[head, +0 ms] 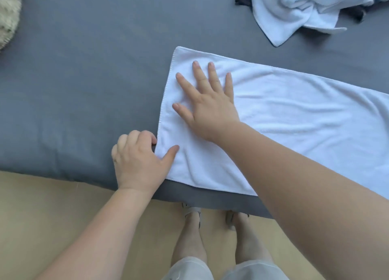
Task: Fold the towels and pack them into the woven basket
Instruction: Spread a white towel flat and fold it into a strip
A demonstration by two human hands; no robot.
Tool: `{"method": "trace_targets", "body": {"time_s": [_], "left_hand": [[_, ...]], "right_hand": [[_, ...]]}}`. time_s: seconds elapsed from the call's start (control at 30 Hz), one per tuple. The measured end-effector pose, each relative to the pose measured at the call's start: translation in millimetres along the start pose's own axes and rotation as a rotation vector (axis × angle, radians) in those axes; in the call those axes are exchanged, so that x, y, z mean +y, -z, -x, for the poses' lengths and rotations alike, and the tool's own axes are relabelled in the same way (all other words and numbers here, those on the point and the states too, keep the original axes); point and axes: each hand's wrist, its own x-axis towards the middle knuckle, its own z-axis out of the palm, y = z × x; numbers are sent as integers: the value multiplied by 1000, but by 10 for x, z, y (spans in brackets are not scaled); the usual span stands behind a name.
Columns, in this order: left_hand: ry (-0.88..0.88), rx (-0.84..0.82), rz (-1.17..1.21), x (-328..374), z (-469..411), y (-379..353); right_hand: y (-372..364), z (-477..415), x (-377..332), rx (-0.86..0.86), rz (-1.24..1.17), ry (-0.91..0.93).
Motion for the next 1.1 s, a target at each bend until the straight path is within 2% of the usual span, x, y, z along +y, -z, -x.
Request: {"method": "trace_targets", "body": {"time_s": [0.07, 0.23, 0.4, 0.6, 0.73, 0.87, 1.03, 1.1], "left_hand": [[-24, -54, 40, 31, -9, 17], [33, -185, 170, 141, -114, 140], [92, -245, 315, 140, -145, 251], [161, -254, 320, 57, -97, 284], [191, -247, 320, 18, -65, 315], [230, -290, 341, 26, -45, 353], [187, -333, 359, 85, 35, 366], [177, -340, 376, 127, 67, 387]], "right_hand": [[7, -108, -35, -24, 23, -12], [138, -236, -206, 141, 19, -9], [147, -355, -321, 43, 110, 9], [175, -440, -381, 61, 129, -68], [252, -496, -402, -19, 193, -22], [272, -559, -432, -69, 182, -99], [331, -591, -398, -39, 158, -62], [396, -607, -396, -80, 131, -42]]}}
